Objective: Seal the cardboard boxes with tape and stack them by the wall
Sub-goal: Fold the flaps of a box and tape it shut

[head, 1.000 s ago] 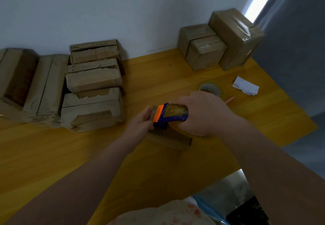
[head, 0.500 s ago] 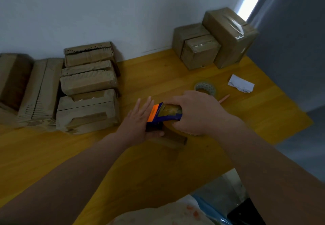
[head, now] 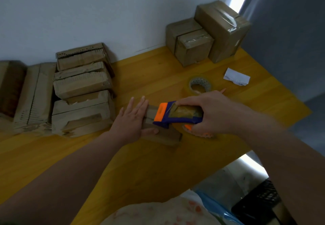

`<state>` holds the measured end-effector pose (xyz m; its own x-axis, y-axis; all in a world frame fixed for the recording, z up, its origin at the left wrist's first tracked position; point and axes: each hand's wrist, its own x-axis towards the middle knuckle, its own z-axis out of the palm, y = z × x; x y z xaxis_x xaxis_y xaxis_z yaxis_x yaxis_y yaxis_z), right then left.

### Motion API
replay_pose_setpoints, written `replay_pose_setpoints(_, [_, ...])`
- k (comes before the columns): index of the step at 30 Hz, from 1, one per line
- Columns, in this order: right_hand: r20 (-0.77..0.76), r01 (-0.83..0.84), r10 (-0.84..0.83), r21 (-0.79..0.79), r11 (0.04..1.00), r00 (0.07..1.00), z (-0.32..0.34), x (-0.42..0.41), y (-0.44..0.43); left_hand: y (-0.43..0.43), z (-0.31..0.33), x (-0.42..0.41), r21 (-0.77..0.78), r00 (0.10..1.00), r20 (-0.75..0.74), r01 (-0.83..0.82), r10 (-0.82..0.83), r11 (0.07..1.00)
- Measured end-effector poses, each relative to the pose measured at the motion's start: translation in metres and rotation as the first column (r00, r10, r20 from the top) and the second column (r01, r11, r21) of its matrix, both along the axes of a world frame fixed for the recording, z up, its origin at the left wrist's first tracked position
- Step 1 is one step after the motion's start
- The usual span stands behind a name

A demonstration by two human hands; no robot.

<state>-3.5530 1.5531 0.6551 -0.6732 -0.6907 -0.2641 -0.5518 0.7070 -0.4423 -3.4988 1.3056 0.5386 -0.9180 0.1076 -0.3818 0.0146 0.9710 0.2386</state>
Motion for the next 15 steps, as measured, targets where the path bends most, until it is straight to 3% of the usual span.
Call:
replay_pose_setpoints(5, [-0.005, 0.015, -0.014, 0.044, 0.999, 1.000, -0.004, 0.002, 0.004, 0.001, 0.005, -0.003, -0.074, 0.999, 0.001, 0.050, -0.050, 0.996])
replay_pose_setpoints(10, [-0.059, 0.020, -0.013, 0.118, 0.993, 0.998, -0.004, 0.005, -0.001, 0.007, 0.009, -0.001, -0.266, 0.983, -0.071, 0.142, -0.167, 0.953])
replay_pose_setpoints(15, [-0.102, 0.029, -0.010, 0.188, 0.982, 0.995, -0.003, 0.005, -0.008, 0.021, 0.003, 0.008, -0.251, 0.963, -0.119, 0.206, -0.241, 0.946])
